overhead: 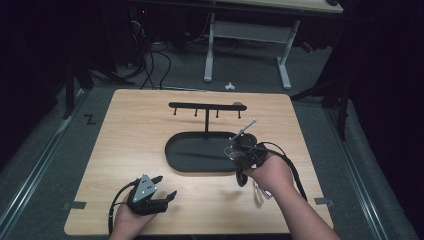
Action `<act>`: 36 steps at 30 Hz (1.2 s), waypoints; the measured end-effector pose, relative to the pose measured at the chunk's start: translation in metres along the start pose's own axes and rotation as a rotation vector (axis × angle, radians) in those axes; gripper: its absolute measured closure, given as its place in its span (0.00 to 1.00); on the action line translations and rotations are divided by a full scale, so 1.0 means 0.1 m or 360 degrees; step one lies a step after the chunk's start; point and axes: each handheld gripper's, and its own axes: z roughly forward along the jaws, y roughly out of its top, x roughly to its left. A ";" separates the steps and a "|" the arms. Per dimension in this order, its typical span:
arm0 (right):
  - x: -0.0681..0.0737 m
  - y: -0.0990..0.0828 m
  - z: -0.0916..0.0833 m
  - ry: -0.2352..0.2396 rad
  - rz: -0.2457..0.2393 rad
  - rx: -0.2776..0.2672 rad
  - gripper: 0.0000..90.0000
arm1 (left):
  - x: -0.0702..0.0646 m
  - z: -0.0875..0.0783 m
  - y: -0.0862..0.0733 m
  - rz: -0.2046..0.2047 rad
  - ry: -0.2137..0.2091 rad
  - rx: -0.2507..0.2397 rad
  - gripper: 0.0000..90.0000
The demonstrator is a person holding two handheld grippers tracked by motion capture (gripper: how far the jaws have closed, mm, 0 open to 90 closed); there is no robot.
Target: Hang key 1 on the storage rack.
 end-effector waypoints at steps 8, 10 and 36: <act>-0.03 0.16 -0.06 -0.0014 0.0018 -0.0040 0.90 | 0.00 0.00 0.00 0.0001 0.0001 -0.0006 0.32; -0.04 0.21 -0.08 -0.0022 0.0018 -0.0046 0.90 | 0.00 -0.01 0.00 0.0001 -0.0001 -0.0001 0.32; -0.18 0.63 -0.29 -0.0054 0.0078 -0.0145 0.90 | 0.00 0.00 -0.01 0.0015 -0.0015 0.0021 0.32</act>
